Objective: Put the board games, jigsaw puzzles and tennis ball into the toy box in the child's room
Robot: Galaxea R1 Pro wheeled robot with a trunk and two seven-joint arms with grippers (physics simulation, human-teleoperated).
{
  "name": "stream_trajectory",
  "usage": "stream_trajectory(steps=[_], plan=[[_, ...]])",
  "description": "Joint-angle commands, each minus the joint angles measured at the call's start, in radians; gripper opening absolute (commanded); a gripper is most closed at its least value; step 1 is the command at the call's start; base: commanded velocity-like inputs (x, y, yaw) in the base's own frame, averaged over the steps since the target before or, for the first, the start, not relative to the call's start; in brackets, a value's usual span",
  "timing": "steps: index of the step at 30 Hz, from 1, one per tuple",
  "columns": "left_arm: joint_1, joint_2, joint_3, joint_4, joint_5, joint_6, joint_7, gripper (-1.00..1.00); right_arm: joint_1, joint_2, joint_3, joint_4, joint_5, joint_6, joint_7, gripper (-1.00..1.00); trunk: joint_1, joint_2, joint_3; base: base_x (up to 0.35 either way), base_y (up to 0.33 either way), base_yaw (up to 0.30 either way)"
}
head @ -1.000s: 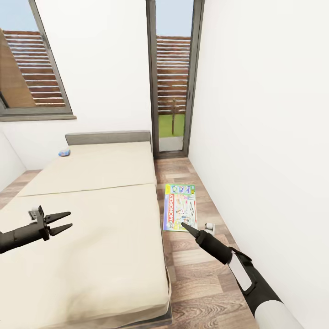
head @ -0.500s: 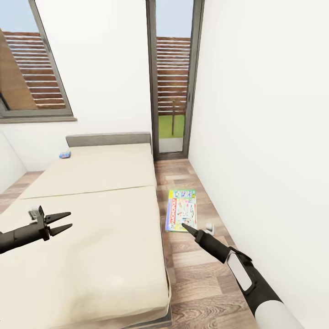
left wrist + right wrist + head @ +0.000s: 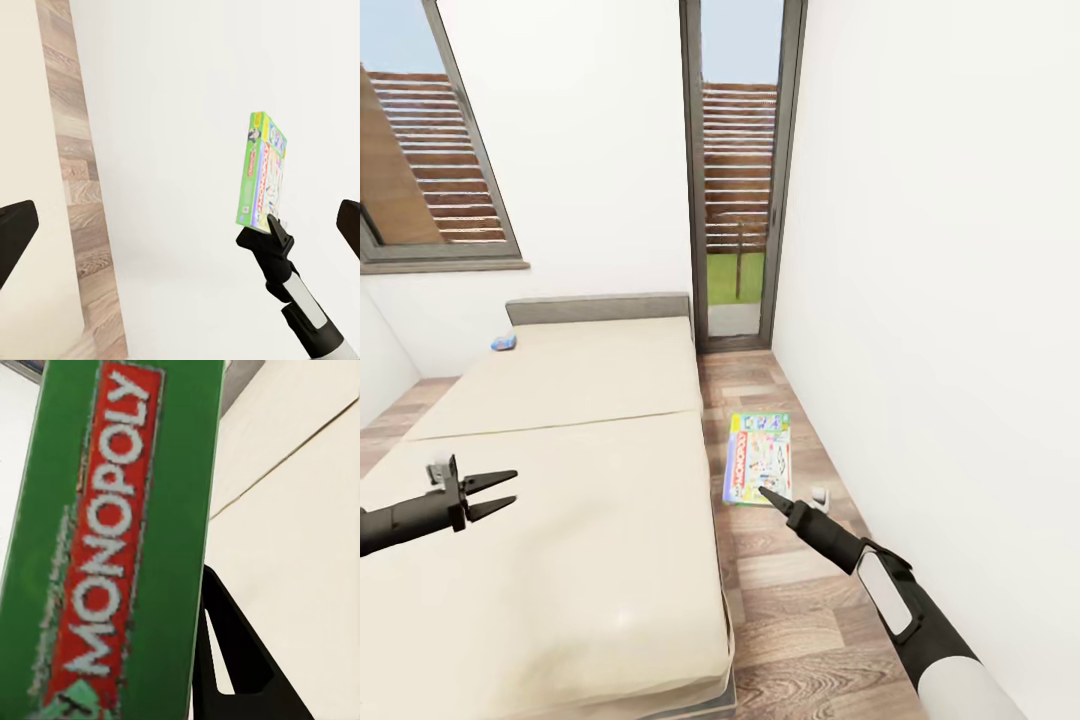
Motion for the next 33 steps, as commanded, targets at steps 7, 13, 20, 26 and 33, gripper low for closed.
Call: stream_trajectory(steps=[7,13,20,26,33], plan=[[-0.001,-0.001,0.000,0.001,-0.002,0.005,0.024,1.00,0.000,0.000,0.000,-0.049,-0.007,0.007,-0.004,-1.00,-0.027,0.049,0.021,0.000,0.000,0.000],[-0.001,-0.005,0.000,0.000,-0.002,0.005,0.031,1.00,0.001,0.002,0.000,-0.068,-0.007,0.007,-0.003,-1.00,-0.050,0.091,0.040,0.000,0.000,0.000],[-0.001,-0.006,0.000,0.000,-0.003,0.005,0.033,1.00,0.001,0.004,0.000,-0.069,-0.007,0.006,-0.006,-1.00,-0.077,0.140,0.064,0.000,0.000,0.084],[0.000,-0.019,0.000,0.000,-0.003,0.005,0.052,1.00,0.001,0.008,0.000,-0.068,-0.006,0.005,-0.007,-1.00,-0.100,0.182,0.089,0.000,0.000,0.199],[0.000,-0.029,0.000,0.000,-0.004,0.005,0.076,1.00,0.001,0.011,0.000,-0.070,-0.006,0.004,-0.003,-1.00,-0.127,0.231,0.118,0.000,0.000,0.214]])
